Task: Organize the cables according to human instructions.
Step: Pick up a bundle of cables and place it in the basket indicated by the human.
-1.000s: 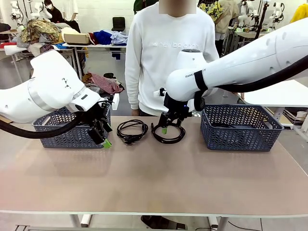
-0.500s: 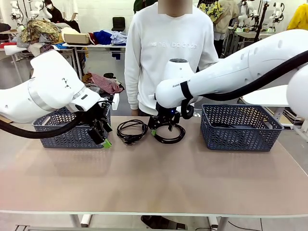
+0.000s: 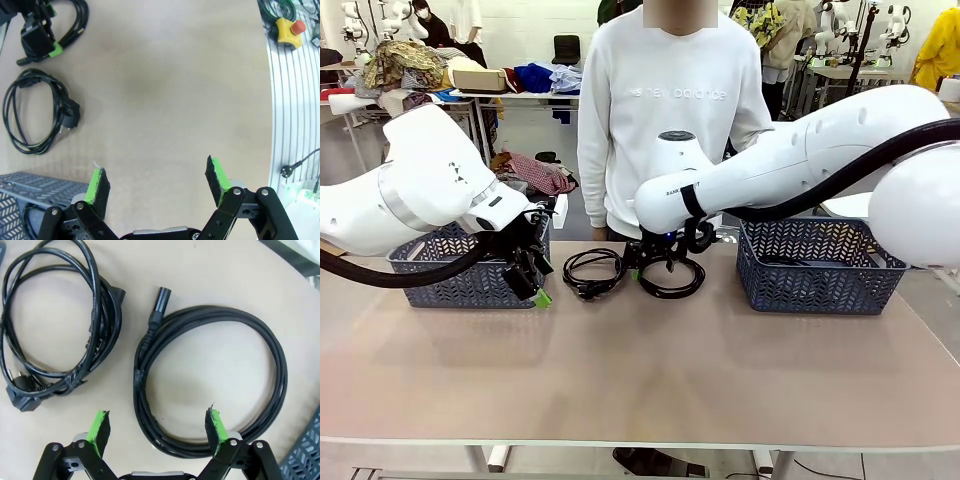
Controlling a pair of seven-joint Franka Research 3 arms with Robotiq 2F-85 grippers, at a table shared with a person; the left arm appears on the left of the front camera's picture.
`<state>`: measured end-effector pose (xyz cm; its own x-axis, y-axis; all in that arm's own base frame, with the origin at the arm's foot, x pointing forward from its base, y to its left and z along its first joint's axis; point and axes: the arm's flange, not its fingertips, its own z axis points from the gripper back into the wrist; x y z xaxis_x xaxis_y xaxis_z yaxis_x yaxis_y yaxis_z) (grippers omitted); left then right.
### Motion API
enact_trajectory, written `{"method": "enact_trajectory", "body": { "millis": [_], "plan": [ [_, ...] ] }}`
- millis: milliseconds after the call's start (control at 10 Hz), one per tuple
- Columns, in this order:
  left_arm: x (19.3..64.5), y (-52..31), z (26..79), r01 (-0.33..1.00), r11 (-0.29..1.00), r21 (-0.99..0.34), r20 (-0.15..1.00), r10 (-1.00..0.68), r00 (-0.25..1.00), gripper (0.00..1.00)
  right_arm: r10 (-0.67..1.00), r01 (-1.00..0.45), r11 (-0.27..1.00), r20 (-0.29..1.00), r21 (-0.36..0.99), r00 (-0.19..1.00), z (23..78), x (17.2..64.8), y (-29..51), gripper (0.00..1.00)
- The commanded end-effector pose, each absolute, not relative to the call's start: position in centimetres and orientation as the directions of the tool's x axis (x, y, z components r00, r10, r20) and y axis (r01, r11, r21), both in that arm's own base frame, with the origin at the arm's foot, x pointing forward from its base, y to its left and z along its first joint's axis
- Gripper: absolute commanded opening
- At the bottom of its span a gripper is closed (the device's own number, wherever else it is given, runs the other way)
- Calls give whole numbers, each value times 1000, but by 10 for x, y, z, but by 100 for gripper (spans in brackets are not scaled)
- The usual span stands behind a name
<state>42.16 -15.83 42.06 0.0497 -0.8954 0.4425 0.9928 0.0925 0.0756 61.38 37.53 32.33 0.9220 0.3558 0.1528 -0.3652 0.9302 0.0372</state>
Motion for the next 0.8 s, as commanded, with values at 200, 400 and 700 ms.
{"method": "enact_trajectory", "body": {
  "millis": [200,400,700],
  "plan": [
    [421,-157,421,993,94,75,442,-896,51,100,316,-318,948,151,-13,936,316,627,386,100],
    [421,-157,421,993,94,75,442,-896,51,100,312,-311,950,149,-25,939,315,629,387,100],
    [421,-157,421,993,94,75,442,-896,51,100,299,-299,954,130,-21,945,309,635,390,100]
  ]
}}
